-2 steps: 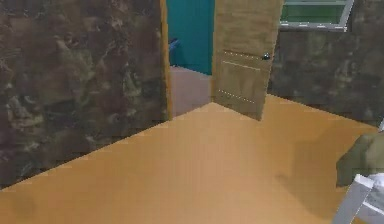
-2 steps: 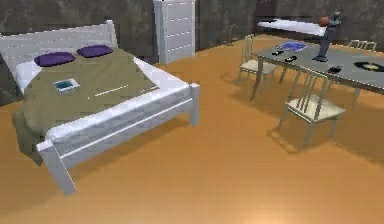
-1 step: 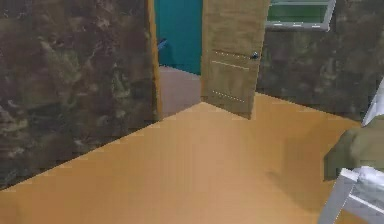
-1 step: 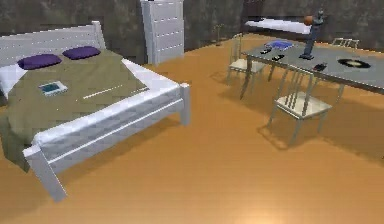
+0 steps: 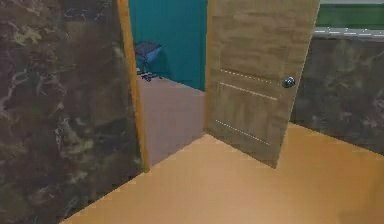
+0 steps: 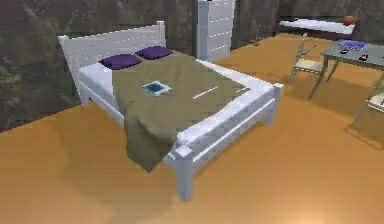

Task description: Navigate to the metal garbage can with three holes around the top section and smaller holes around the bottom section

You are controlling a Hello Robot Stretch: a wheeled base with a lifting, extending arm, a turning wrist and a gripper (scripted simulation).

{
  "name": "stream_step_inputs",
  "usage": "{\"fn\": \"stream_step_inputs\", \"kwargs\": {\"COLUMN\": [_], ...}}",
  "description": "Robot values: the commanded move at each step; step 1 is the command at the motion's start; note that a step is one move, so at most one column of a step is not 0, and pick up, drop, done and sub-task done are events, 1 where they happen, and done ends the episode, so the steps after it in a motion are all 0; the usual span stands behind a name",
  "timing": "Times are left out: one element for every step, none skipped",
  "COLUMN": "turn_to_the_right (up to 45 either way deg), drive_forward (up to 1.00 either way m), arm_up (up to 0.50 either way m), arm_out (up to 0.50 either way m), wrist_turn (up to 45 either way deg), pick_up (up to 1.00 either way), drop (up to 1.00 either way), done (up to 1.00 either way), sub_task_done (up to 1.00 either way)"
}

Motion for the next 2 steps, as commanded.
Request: {"fn": "stream_step_inputs", "kwargs": {"turn_to_the_right": [0.0, 0.0], "drive_forward": [1.0, 0.75], "arm_up": [0.0, 0.0], "arm_out": [0.0, 0.0], "wrist_turn": [0.0, 0.0], "pick_up": [0.0, 0.0], "drop": [0.0, 0.0], "done": [0.0, 0.0], "sub_task_done": [0.0, 0.0]}}
